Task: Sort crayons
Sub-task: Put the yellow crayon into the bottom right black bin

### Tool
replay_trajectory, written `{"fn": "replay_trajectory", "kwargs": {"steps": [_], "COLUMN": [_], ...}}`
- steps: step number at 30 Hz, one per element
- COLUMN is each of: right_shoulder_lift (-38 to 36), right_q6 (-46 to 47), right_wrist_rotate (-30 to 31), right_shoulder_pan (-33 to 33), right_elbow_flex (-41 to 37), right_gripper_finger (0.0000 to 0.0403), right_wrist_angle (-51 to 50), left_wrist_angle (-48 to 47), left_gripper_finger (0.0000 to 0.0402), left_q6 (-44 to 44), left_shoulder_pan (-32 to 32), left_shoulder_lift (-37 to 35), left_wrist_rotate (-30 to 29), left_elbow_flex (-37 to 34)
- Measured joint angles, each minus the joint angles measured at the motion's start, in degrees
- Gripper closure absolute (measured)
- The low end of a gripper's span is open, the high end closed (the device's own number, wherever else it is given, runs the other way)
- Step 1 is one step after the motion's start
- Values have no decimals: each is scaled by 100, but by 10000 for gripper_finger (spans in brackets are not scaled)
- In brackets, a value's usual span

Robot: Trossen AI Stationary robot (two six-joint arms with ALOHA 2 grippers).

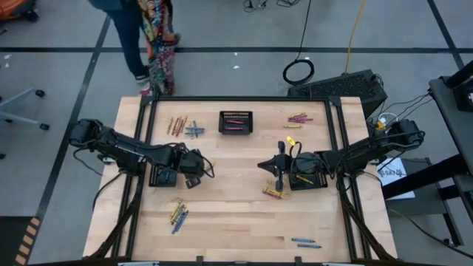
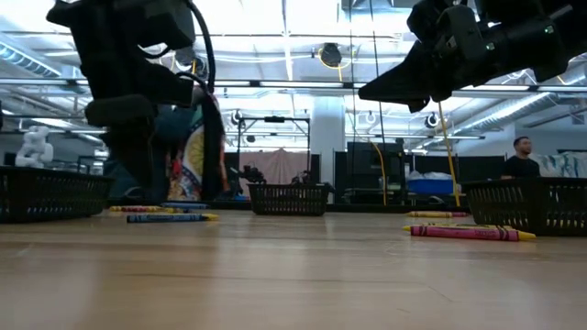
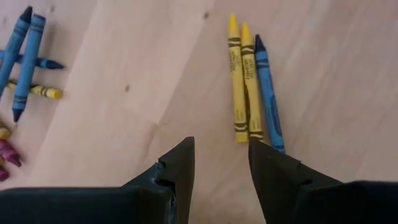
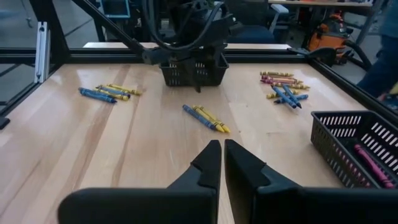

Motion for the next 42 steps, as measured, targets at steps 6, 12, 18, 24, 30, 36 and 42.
{"fn": "replay_trajectory", "kwargs": {"steps": [6,12,18,24,30,36,42], "right_shoulder_lift": [0,1,0,1,0,0,0], "right_q6": [14,81,124,124,125,126,126], "right_wrist_rotate": [-2,-4,-7,-9,-9,-9,-9], "right_shoulder_pan": [0,2,2,3,4,4,7], "right_elbow_flex": [0,0,0,2,2,2,4], "right_gripper_finger": [397,397,397,397,397,397,397], "right_wrist_angle": [2,2,10,44,44,81,135], "left_wrist_angle": [628,921,1597,1831,1997,2122,2109], "left_gripper_finger": [253,253,253,253,253,253,253], "left_q6": [-211,-225,-219,-226,-224,-219,-211], "left_shoulder_pan": [232,254,252,252,252,252,251], "left_shoulder_lift": [-4,-4,-4,-2,-2,2,-2], "left_wrist_rotate": [30,-37,-107,-114,-117,-162,-325], "left_elbow_flex": [-175,-414,-657,-889,-1126,-1202,-1202]}}
